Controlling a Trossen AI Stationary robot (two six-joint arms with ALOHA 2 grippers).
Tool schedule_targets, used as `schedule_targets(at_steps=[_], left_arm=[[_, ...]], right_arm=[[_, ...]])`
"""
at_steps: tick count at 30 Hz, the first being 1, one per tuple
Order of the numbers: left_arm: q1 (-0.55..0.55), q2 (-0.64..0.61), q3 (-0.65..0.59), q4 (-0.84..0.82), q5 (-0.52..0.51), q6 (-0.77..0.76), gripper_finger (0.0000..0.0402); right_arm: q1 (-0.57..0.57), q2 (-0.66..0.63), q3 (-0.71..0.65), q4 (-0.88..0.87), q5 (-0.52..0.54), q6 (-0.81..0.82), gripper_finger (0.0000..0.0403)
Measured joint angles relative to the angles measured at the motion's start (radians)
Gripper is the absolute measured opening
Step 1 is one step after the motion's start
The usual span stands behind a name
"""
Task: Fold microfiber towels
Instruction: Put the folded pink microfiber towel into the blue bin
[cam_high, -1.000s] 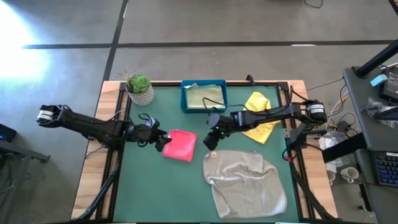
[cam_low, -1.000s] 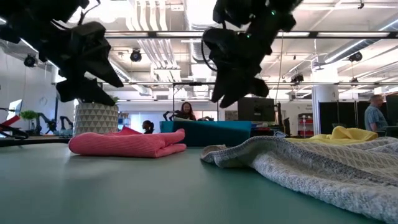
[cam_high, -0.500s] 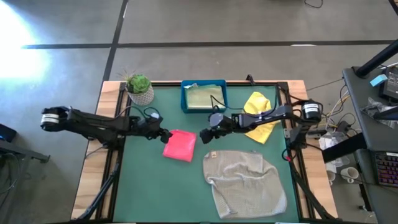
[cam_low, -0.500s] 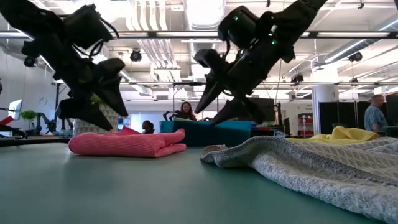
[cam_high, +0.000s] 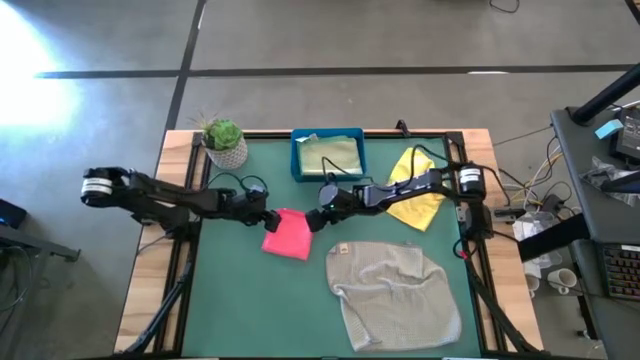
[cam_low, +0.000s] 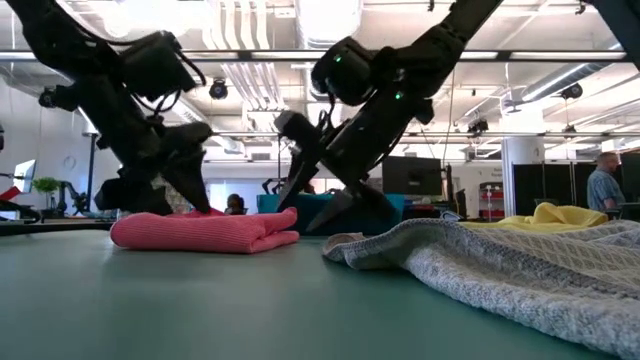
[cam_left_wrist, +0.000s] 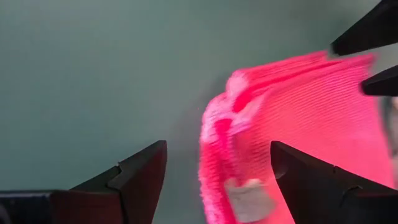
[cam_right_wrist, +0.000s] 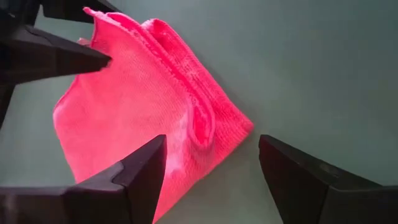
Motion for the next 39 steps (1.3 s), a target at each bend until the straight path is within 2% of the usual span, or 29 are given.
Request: schedule_targets(at_steps=[8,14,20,27,32,39], left_arm=[[0.000,0.075,0.002,0.027,0.000,0.001,0.0270],[0.000,0.076,0.001,0.097,-0.006,0.029,0.0251],[0.000,0.077,0.001,0.168,0.001,0.061,0.0184],[0.000,0.077,0.000,0.255,0.002,0.063,0.0078],[0.000,0.077,0.005,0.295,0.010,0.063,0.0010],[-0.001,0.077,0.042,0.289,0.010,0.109,0.0003]], right_arm=[[0.000,0.072,0.057,-0.014,-0.008,0.022,0.0234],[-0.002,0.106,0.114,-0.023,-0.049,-0.021,0.0185],[-0.001,0.108,0.153,-0.055,-0.059,-0.076,0.0108],[-0.002,0.103,0.169,-0.143,-0.061,-0.125,0.0018],[0.000,0.062,0.175,-0.162,-0.060,-0.152,0.0011],[0.000,-0.029,0.174,-0.262,-0.010,-0.207,0.0009]])
